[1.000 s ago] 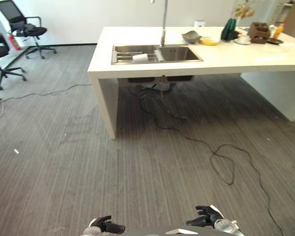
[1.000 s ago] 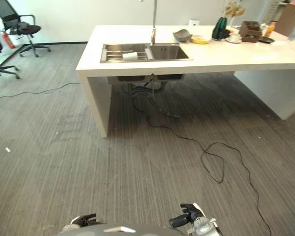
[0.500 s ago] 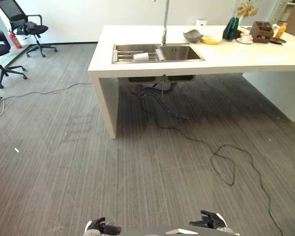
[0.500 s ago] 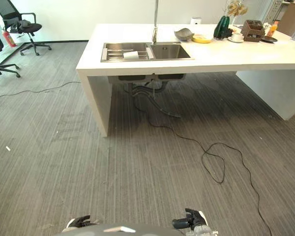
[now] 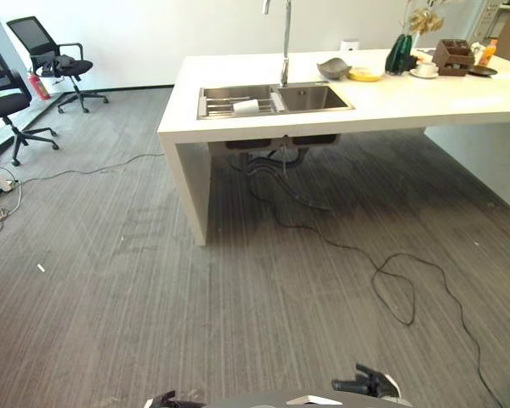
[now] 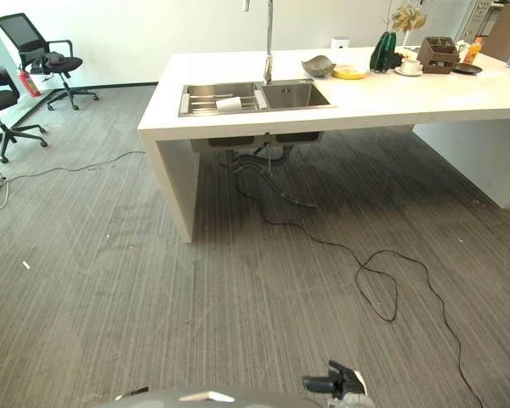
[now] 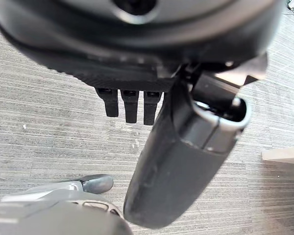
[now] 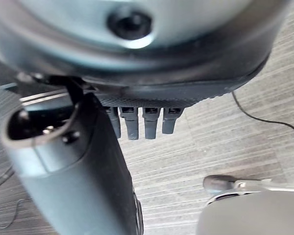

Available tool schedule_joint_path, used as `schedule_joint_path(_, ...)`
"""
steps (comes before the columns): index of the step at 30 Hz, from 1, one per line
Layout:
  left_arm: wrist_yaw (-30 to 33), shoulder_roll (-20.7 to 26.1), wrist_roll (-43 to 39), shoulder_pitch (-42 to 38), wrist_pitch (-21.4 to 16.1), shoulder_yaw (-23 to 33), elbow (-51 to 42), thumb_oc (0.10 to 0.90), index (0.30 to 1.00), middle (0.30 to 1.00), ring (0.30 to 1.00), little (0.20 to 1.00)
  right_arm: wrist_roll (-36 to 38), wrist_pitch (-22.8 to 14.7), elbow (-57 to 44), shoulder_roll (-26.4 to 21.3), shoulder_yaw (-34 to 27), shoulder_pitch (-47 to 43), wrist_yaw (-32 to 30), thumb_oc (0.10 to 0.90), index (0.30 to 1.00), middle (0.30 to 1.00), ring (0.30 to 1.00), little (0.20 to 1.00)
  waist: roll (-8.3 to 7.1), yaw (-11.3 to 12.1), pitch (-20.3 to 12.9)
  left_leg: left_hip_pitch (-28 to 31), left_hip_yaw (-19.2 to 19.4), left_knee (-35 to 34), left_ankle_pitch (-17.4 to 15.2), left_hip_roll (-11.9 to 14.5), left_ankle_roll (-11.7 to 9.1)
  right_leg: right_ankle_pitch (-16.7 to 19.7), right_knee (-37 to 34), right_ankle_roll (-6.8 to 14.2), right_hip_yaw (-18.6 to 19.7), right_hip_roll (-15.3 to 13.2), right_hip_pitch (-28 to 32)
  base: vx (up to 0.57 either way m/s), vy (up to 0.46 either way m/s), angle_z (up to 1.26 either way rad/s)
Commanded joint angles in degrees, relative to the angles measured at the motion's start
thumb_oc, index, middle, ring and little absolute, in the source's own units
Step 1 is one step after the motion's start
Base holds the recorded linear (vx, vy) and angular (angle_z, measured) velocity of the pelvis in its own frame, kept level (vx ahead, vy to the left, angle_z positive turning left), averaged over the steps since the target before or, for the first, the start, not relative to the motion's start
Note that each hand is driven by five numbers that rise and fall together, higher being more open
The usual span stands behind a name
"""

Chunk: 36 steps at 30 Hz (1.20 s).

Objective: Place the dishes in the dishwasher.

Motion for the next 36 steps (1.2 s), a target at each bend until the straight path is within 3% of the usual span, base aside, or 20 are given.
schedule_joint_path(1, 2.48, -0.05, -6.09, -4.06, -2.45, 3.88, 2.39, 0.800, 0.900, 0.900, 0.900, 0.900, 4.58, -3.89, -6.33, 1.01, 1.61, -3.91, -1.17, 0.800, 0.900, 0.900, 0.900, 0.900, -2.94, -0.38, 0.15, 0.05, 0.89, -0.87, -1.78, -1.66, -1.95, -1.69, -4.78, 6.80, -0.94, -3.41, 2.50, 0.00, 0.000, 0.00)
schedule_joint_path(10, 0.59, -1.38, -12.77, -3.68, -2.96, 4.78, 1.65, 0.800, 0.900, 0.900, 0.900, 0.900, 9.79, -2.96, -7.00, 1.11, 1.91, -3.55, 1.20, 0.800, 0.900, 0.900, 0.900, 0.900, -2.43, 0.09, 0.95, 0.29, 0.34, -0.87, -1.41, -1.29, -2.39, -2.64, -4.36, 6.06, -2.28, -2.89, 2.82, 0.02, -0.031, 0.09)
schedule_joint_path(13, -0.15, -1.39, -12.24, -3.64, -3.04, 5.29, 1.58, 0.800, 0.900, 0.900, 0.900, 0.900, 8.01, -2.48, -3.11, -0.20, 0.11, -2.05, 2.82, 0.800, 0.900, 0.900, 0.900, 0.900, -2.29, -0.11, 1.32, 0.44, 0.19, -0.87, -1.32, -1.20, -2.43, -2.83, -4.20, 5.98, -2.44, -2.77, 2.79, 0.01, -0.023, 0.04)
schedule_joint_path(14, -2.03, -2.44, -13.53, -4.04, -2.98, 4.86, 2.38, 0.800, 0.900, 0.900, 0.900, 0.900, 7.32, -2.34, 6.16, 0.10, -3.14, -3.18, 4.27, 0.800, 0.900, 0.900, 0.900, 0.900, -1.54, -0.75, 2.65, 0.44, 0.48, 0.17, -1.49, -0.95, -2.22, -3.25, -2.88, 5.74, -2.10, -2.74, 2.06, -0.01, -0.007, 0.05)
schedule_joint_path(16, -2.03, -2.45, -13.53, -4.07, -2.98, 4.87, 2.39, 0.800, 0.900, 0.900, 0.900, 0.900, 7.32, -2.36, 6.19, 0.09, -3.15, -3.22, 4.28, 0.800, 0.900, 0.900, 0.900, 0.900, -1.53, -0.73, 2.69, 0.46, 0.50, 0.17, -1.49, -0.95, -2.22, -3.26, -2.86, 5.74, -2.08, -2.74, 2.06, -0.02, -0.023, 0.00)
schedule_joint_path(17, -3.74, -3.83, -17.15, -4.77, -2.59, 4.46, 2.78, 0.800, 0.900, 0.900, 0.900, 0.900, 9.03, -2.23, 9.43, 0.07, -5.89, -7.14, 3.96, 0.800, 0.900, 0.900, 0.900, 0.900, -1.45, -0.36, 5.12, -4.55, 0.58, 10.95, -3.29, -0.37, -2.95, -4.16, -0.78, 4.87, -1.29, -3.46, 1.00, -0.04, -0.040, -0.08)
schedule_joint_path(18, -3.76, -3.84, -17.20, -4.89, -2.61, 4.42, 2.84, 0.800, 0.900, 0.900, 0.900, 0.900, 9.05, -2.25, 9.48, 0.05, -5.96, -7.25, 3.98, 0.800, 0.900, 0.900, 0.900, 0.900, -1.34, -0.37, 4.99, -5.32, 0.48, 12.00, -3.82, -0.12, -2.99, -4.22, -0.61, 4.82, -1.35, -3.35, 0.65, 0.01, -0.130, -0.18)
schedule_joint_path(19, -4.95, -4.43, -20.11, -5.22, -2.89, 4.46, 2.64, 0.800, 0.900, 0.900, 0.900, 0.900, 10.44, -2.10, 11.36, -0.72, -7.51, -7.06, 4.36, 0.800, 0.900, 0.900, 0.900, 0.900, -1.80, -0.26, 6.36, -9.84, 2.31, 22.98, -0.74, 2.29, -5.90, -4.72, -0.94, 3.94, -1.93, -3.74, 1.25, 0.08, -0.137, -0.23)
schedule_joint_path(21, -6.45, -5.13, -22.46, -6.39, -2.69, 3.96, 2.23, 0.800, 0.900, 0.900, 0.900, 0.900, 11.31, -1.61, 12.31, -1.66, -8.51, -7.16, 4.47, 0.800, 0.900, 0.900, 0.900, 0.900, -2.10, 0.57, 8.70, -13.96, 3.96, 29.85, 5.06, 4.74, -9.29, -5.09, -2.44, 3.42, -3.24, -4.34, 4.19, 0.08, -0.116, -0.10)
schedule_joint_path(22, -6.45, -5.13, -22.46, -6.39, -2.69, 3.96, 2.23, 0.800, 0.900, 0.900, 0.900, 0.900, 11.31, -1.61, 12.31, -1.66, -8.51, -7.16, 4.47, 0.800, 0.900, 0.900, 0.900, 0.900, -2.10, 0.57, 8.70, -13.96, 3.96, 29.85, 5.06, 4.74, -9.29, -5.09, -2.44, 3.42, -3.24, -4.34, 4.19, 0.16, -0.013, 0.38)
schedule_joint_path(23, -6.61, -5.84, -22.79, -6.94, -2.79, 3.28, 1.92, 0.800, 0.900, 0.900, 0.900, 0.900, 11.12, -0.74, 13.56, -2.00, -8.86, -7.33, 4.26, 0.800, 0.900, 0.900, 0.900, 0.900, -1.40, 0.65, 9.40, -17.59, 9.29, 25.51, 7.00, 7.71, -8.89, -6.23, -3.38, 3.62, -4.94, -4.05, 6.07, 0.23, 0.043, 0.51)
schedule_joint_path(24, -6.74, -6.25, -22.56, -6.84, -2.70, 3.16, 1.99, 0.800, 0.900, 0.900, 0.900, 0.900, 10.20, -0.36, 14.02, -2.29, -8.76, -7.52, 4.30, 0.800, 0.900, 0.900, 0.900, 0.900, -1.03, 1.18, 9.40, -18.57, 10.10, 21.81, 6.14, 7.73, -8.06, -6.80, -4.21, 3.88, -4.85, -3.79, 7.13, 0.37, 0.102, 0.77)
schedule_joint_path(26, -6.58, -6.90, -22.61, -5.80, -2.69, 3.25, 2.26, 0.800, 0.900, 0.900, 0.900, 0.900, 8.24, 0.09, 14.57, -2.48, -8.31, -7.00, 4.65, 0.800, 0.900, 0.900, 0.900, 0.900, 0.22, 2.02, 9.02, -19.08, 9.88, 11.92, 8.43, 7.60, -7.19, -8.12, -4.48, 4.71, -4.31, -3.03, 8.68, 0.31, 0.123, 0.38)
schedule_joint_path(27, -6.57, -6.90, -22.61, -5.79, -2.69, 3.25, 2.25, 0.800, 0.900, 0.900, 0.900, 0.900, 8.24, 0.10, 14.57, -2.48, -8.31, -6.99, 4.65, 0.800, 0.900, 0.900, 0.900, 0.900, 0.17, 2.02, 9.06, -18.93, 9.92, 11.73, 8.53, 7.50, -7.18, -8.14, -4.48, 4.72, -4.32, -3.09, 8.74, 0.41, 0.169, -0.15)
schedule_joint_path(28, -6.92, -7.62, -23.50, -4.58, -2.86, 3.37, 2.36, 0.800, 0.900, 0.900, 0.900, 0.900, 6.52, 0.10, 14.94, -3.08, -7.84, -6.91, 4.67, 0.800, 0.900, 0.900, 0.900, 0.900, 0.84, 2.91, 8.88, -20.90, 9.01, 2.37, 9.95, 8.85, -6.94, -9.89, -4.54, 5.60, -3.77, -3.27, 10.89, 0.40, 0.155, -0.22)
schedule_joint_path(30, -7.25, -7.83, -24.42, -3.65, -2.64, 3.70, 2.83, 0.800, 0.900, 0.900, 0.900, 0.900, 5.59, 0.32, 15.49, -3.39, -7.48, -7.42, 4.50, 0.800, 0.900, 0.900, 0.900, 0.900, 0.95, 3.92, 8.33, -22.00, 7.79, 0.24, 11.27, 10.28, -7.08, -10.81, -3.98, 5.70, -2.30, -3.45, 12.54, 0.46, 0.129, 0.01)
schedule_joint_path(34, -7.02, -7.59, -25.34, -2.62, -2.90, 5.01, 3.08, 0.800, 0.900, 0.900, 0.900, 0.900, 4.75, 0.35, 15.57, -2.67, -7.85, -6.59, 5.07, 0.800, 0.900, 0.900, 0.900, 0.900, 0.74, 4.02, 5.97, -19.62, 10.20, -0.58, 13.26, 9.70, -6.24, -12.11, -1.71, 6.35, -1.09, -3.65, 14.37, 0.34, 0.063, -0.13)
schedule_joint_path(36, -4.11, -7.13, -23.71, -3.84, -6.73, 2.13, -5.22, 0.800, 0.900, 0.900, 0.900, 0.900, 5.84, -0.34, 14.46, -1.86, -8.20, -6.23, 4.64, 0.800, 0.900, 0.900, 0.900, 0.900, -0.78, 4.49, 4.41, -17.44, 10.34, -0.67, 12.47, 5.59, -4.25, -11.56, 6.53, 8.80, -1.17, -6.31, 12.34, 0.51, 0.187, -0.07)
